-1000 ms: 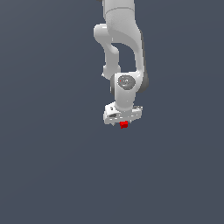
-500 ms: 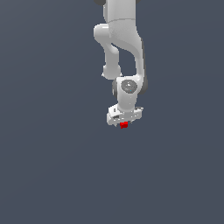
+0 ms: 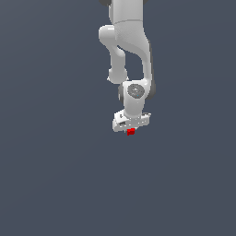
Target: Pick up the red cube and move it to a goal position.
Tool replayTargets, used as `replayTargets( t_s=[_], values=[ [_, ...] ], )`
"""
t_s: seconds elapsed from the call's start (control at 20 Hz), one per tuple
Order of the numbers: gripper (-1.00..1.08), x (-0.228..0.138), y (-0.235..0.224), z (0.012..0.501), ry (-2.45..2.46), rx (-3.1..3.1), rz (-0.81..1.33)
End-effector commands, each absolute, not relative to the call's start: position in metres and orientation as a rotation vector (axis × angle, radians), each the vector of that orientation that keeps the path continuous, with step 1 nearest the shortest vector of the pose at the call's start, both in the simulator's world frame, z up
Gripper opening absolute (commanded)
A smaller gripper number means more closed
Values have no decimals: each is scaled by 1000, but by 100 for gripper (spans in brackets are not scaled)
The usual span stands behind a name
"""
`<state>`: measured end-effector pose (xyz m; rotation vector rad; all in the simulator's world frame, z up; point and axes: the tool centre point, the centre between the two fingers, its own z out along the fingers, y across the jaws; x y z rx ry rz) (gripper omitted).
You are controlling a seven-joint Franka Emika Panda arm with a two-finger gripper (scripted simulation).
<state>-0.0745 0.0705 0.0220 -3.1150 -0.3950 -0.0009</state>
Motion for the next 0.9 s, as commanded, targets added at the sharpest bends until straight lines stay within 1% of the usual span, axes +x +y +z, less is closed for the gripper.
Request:
replayTargets(
  t_s=[0.0,0.35,0.85],
  values=[
    [-100,-74,70,22,-395,-3115,-1],
    [-100,-78,66,32,-395,-3115,-1],
    [-100,-90,50,74,-397,-3116,0]
  ],
)
